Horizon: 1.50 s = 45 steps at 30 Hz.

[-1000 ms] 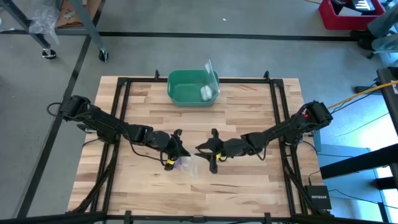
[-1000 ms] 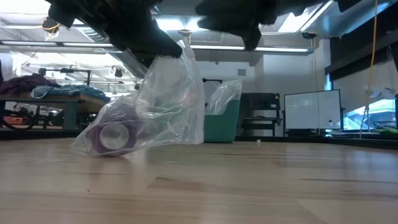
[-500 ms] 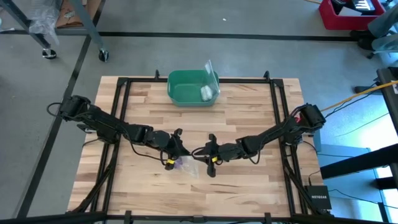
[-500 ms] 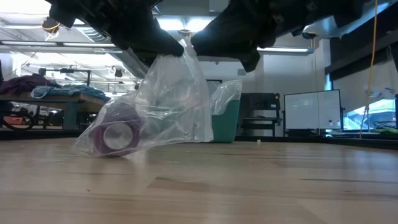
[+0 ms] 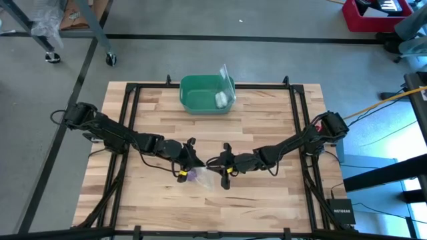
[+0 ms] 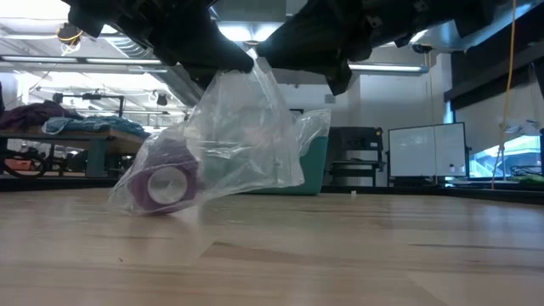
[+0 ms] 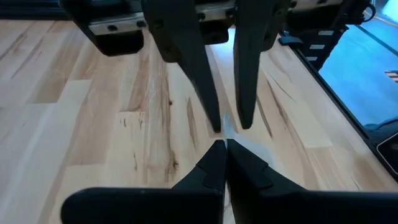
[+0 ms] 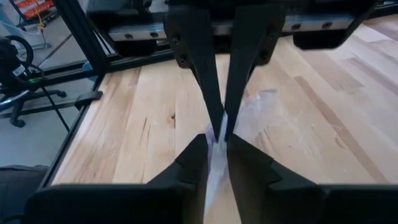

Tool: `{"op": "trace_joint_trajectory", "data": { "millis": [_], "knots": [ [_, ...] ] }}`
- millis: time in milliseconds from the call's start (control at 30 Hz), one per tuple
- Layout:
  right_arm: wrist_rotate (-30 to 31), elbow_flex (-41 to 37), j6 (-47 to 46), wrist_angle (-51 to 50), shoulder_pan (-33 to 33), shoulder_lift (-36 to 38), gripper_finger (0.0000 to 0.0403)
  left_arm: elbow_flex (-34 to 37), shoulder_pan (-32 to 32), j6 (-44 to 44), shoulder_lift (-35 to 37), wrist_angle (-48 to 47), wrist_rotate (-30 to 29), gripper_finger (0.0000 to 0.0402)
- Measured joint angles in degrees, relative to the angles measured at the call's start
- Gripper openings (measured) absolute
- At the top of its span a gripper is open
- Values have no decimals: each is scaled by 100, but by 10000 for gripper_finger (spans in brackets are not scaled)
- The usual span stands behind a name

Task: Roll bandage
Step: Close the zip bag

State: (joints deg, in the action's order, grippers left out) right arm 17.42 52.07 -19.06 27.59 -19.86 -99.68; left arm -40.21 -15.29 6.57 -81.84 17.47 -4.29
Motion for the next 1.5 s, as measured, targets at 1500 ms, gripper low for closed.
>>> {"op": "trace_joint_trajectory", "data": {
  "millis": [1500],
  "knots": [
    [-438,-11,-476,-699,181,-34,137,-2,7,-13,22,147,-269,0]
  ]
}}
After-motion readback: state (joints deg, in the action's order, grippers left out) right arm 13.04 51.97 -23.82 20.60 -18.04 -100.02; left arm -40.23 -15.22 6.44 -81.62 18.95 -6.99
